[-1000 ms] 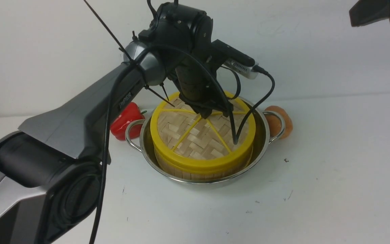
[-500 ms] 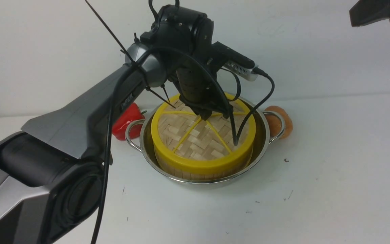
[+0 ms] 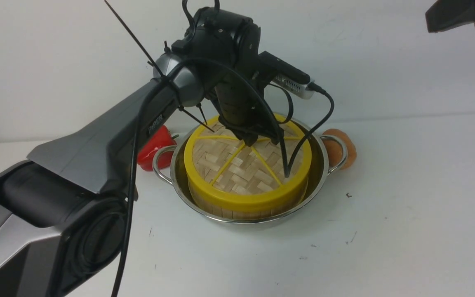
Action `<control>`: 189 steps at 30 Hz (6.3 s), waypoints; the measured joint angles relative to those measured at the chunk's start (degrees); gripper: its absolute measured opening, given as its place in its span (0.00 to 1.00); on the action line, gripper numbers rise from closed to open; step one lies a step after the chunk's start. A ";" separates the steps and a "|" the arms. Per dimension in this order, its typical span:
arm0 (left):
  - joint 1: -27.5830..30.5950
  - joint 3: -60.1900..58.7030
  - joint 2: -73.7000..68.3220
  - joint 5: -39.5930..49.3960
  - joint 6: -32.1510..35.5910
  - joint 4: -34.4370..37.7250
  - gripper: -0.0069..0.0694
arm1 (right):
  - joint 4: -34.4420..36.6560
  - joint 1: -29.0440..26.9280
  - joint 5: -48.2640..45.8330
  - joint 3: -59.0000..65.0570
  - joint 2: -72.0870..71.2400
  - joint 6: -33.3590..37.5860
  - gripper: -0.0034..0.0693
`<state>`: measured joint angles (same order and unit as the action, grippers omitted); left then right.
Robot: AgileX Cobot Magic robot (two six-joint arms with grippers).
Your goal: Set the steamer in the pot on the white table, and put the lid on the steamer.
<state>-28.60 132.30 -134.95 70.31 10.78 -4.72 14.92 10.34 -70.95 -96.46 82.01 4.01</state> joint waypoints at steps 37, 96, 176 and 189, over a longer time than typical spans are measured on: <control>6.10 -0.21 22.92 -0.05 -0.97 0.38 0.06 | -5.16 0.00 0.05 0.21 -4.51 3.93 0.65; 19.70 -109.69 121.89 -40.42 -9.38 -4.01 0.10 | -8.82 -0.04 31.45 64.91 -53.90 7.28 0.30; 30.25 -129.80 134.82 -43.36 -9.30 -4.31 0.15 | -5.99 -13.20 52.52 96.88 -80.91 6.00 0.38; 30.25 -129.80 134.82 -43.36 -9.25 -4.31 0.17 | -5.99 -13.20 52.52 96.88 -80.91 6.00 0.38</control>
<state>1.64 2.50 -0.13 26.96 1.53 -9.03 8.92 -2.86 -18.43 0.42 1.10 10.01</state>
